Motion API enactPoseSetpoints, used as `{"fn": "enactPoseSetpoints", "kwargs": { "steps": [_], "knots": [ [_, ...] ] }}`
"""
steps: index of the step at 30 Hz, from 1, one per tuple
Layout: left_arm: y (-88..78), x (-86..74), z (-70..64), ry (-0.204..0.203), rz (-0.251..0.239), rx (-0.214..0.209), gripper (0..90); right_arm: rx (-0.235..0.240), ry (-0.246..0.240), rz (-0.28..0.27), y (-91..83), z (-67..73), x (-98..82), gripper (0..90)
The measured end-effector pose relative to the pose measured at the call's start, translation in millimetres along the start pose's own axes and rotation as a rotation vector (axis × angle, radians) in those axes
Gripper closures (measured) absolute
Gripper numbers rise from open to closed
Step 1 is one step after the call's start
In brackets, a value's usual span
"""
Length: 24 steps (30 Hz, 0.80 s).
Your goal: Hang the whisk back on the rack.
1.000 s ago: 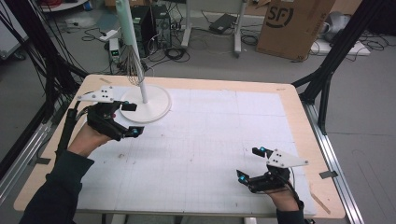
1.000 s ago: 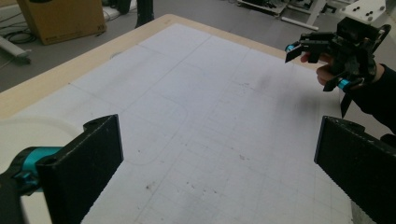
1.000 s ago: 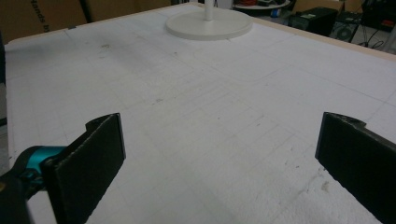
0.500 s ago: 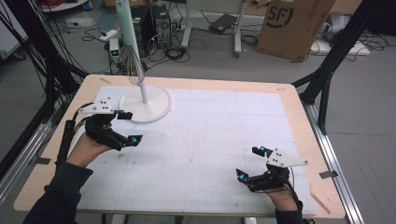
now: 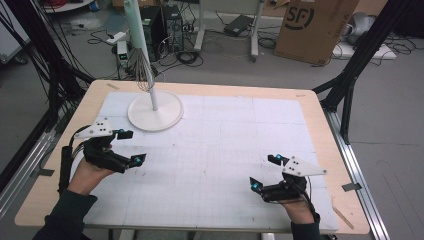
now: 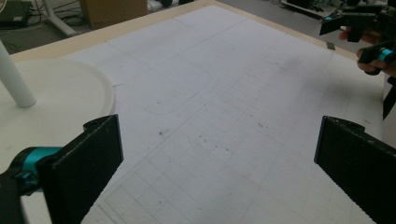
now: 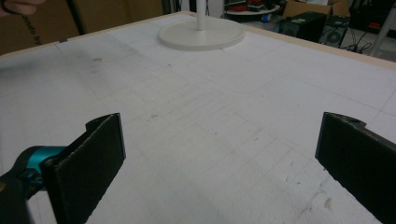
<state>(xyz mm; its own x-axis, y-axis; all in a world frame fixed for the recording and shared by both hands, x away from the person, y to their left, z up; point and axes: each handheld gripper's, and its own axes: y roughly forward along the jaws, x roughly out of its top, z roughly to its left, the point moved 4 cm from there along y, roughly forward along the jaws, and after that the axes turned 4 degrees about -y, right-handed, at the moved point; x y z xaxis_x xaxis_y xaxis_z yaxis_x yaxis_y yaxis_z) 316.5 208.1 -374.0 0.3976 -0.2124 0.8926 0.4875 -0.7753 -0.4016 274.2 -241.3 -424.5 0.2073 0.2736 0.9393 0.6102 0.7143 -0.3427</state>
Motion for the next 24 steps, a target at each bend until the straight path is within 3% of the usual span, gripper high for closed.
{"fn": "enactPoseSetpoints", "kwargs": {
  "steps": [8,14,24],
  "knots": [
    [-4.5,-21.7,-2.8,-0.008,-0.017,0.008,1.7,-0.016,0.007,-0.033,1.4,-0.1,9.7,0.4],
    [-9.9,-31.3,-5.2,-0.012,-0.062,-0.006,1.7,-0.005,0.005,-0.03,2.5,1.6,8.3,0.4],
    [-12.6,-43.5,-1.2,-0.037,-0.088,0.017,1.7,-0.015,0.004,-0.014,0.0,-1.5,3.8,0.4]
  ]
}}
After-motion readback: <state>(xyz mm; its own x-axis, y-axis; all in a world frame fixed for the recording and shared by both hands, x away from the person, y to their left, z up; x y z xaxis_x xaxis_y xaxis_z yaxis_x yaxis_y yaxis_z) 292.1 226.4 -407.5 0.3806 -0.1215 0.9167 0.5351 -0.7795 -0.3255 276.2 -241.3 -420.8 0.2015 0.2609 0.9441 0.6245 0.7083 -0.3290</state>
